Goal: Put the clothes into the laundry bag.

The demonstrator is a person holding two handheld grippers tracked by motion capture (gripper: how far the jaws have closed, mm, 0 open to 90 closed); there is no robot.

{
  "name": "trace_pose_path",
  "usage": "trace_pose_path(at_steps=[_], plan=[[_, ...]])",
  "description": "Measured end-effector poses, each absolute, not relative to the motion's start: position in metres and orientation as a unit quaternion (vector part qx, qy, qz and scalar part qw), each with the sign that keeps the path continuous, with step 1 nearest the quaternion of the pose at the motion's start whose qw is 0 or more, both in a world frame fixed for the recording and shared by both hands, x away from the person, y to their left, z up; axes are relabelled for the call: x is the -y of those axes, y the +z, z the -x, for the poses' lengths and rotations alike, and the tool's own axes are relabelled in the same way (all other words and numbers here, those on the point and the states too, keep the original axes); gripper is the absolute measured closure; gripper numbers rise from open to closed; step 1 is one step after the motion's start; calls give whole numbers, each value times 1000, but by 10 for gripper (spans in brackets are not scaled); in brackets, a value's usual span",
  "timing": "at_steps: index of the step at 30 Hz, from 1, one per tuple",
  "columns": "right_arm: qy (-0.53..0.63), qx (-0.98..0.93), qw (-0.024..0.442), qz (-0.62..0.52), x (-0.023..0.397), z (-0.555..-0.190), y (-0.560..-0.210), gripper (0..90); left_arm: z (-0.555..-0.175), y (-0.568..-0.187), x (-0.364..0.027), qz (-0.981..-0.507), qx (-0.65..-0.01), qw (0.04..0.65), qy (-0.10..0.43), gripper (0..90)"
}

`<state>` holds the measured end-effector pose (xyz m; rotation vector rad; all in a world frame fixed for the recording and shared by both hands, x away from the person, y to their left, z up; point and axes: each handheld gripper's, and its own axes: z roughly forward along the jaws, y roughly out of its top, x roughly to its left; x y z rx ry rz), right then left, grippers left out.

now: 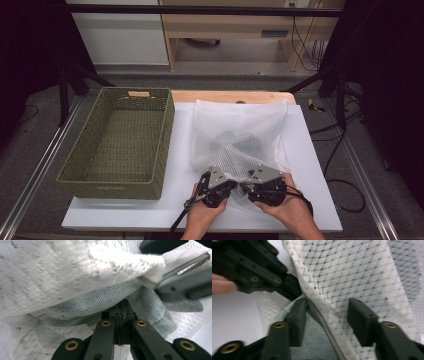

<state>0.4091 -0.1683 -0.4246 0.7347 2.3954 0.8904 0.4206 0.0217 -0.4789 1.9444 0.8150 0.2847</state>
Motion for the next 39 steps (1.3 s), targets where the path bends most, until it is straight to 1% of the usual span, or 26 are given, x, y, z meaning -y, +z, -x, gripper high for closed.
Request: trace_pose_path(at_steps=[1, 2, 3, 4, 6, 9, 15, 20, 27, 39], plan=[[321, -874, 245, -271, 168, -411, -425, 613, -421, -479, -22, -799, -335, 486, 117, 900], [320, -873, 247, -274, 168, -412, -426, 642, -421, -479, -21, -799, -335, 486, 117, 900], [318, -873, 248, -275, 169, -414, -426, 692, -421, -479, -21, -799, -335, 486, 117, 900], [320, -872, 245, -278, 169, -415, -426, 751, -420, -479, -21, -800, -335, 485, 117, 900], [327, -869, 236, -285, 170, -417, -424, 830, -420, -480, -21, -800, -334, 485, 116, 900], [350, -862, 218, -293, 174, -416, -417, 867, -419, -480, -20, -801, -332, 485, 115, 900], [377, -851, 204, -302, 180, -413, -403, 878, -413, -478, -18, -808, -319, 483, 108, 900], [379, -851, 201, -304, 181, -412, -402, 879, -410, -479, -14, -813, -310, 481, 105, 900], [380, -849, 190, -314, 180, -409, -402, 883, -425, -481, -4, -806, -325, 481, 116, 900], [369, -850, 191, -324, 181, -406, -402, 884, -444, -482, 5, -802, -331, 480, 130, 900]])
